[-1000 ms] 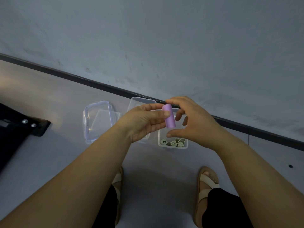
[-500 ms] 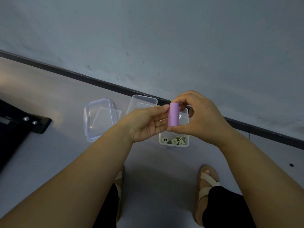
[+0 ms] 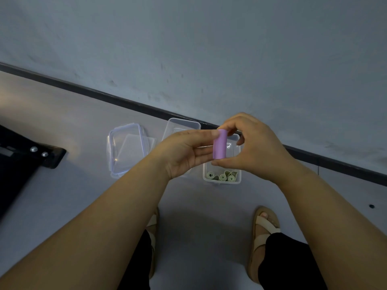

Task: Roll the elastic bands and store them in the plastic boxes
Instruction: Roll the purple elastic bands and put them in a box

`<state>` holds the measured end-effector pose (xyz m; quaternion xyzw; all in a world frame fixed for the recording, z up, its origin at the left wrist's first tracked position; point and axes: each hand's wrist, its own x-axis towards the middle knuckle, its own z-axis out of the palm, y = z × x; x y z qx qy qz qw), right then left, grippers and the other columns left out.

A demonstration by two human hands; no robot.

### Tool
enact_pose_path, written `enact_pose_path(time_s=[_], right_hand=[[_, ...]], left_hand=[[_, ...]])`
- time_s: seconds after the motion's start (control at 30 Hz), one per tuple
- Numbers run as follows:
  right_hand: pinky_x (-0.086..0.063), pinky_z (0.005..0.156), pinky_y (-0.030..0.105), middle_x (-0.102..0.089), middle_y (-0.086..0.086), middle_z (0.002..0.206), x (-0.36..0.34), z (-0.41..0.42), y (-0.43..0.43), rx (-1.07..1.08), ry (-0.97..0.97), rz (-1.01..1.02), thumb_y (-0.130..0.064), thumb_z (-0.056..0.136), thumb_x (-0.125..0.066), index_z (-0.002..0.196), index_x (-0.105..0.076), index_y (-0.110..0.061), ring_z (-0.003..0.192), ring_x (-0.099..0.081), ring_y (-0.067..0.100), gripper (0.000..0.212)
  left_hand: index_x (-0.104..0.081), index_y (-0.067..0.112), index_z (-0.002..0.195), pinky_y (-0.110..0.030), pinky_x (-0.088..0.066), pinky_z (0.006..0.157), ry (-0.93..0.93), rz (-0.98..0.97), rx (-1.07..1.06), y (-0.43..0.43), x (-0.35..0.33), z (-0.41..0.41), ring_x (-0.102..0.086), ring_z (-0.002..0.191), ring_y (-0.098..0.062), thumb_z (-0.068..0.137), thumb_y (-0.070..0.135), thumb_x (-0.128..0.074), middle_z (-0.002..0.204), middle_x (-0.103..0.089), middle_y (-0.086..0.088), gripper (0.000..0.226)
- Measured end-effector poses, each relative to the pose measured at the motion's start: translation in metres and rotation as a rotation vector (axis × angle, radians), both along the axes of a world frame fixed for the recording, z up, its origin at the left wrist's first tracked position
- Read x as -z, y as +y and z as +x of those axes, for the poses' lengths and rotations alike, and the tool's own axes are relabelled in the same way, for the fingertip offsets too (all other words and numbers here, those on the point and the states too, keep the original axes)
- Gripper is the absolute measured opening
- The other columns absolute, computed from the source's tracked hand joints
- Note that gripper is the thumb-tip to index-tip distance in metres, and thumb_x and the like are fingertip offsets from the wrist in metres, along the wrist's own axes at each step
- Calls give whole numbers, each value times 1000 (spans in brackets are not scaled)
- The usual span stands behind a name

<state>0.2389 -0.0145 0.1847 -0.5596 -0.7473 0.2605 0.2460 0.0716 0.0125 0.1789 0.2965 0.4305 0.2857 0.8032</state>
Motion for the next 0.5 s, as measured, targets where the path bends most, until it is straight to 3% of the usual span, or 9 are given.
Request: enact_pose_path(time_s=[0.07,0.27,0.4,0.5], right_hand=[[-49,71,27,-51,-11,100,4,-2,0,13,2,3,-38,59,-81,99,-54,-23,88,-51,4,50],[-51,72,24,-47,-18,103,3,-8,2,-4,81,-202,-38,64,-81,106,-46,-32,88,-55,7,55],[-51,70,16,-51,-22,97,1,-14,4,5,132,-212,-31,74,-75,109,-48,-35,83,-58,6,45],[-49,67,13,-54,-20,88,1,-21,7,41,142,-199,-26,75,-76,100,-52,-32,79,-59,4,36]], left_hand=[[-67,6,95,-26,-58,72,44,48,20,-1,3,0,-70,81,-16,65,13,-70,87,-73,-6,30],[-68,7,95,-25,-58,69,117,78,-9,2,6,-5,-71,79,-16,75,4,-66,86,-74,-6,20],[-67,7,99,-24,-58,67,163,93,-10,7,2,-15,-71,75,-16,82,2,-62,87,-73,-7,19],[-65,4,106,-27,-59,66,181,85,39,9,2,-21,-71,76,-20,83,2,-61,90,-73,-10,24]])
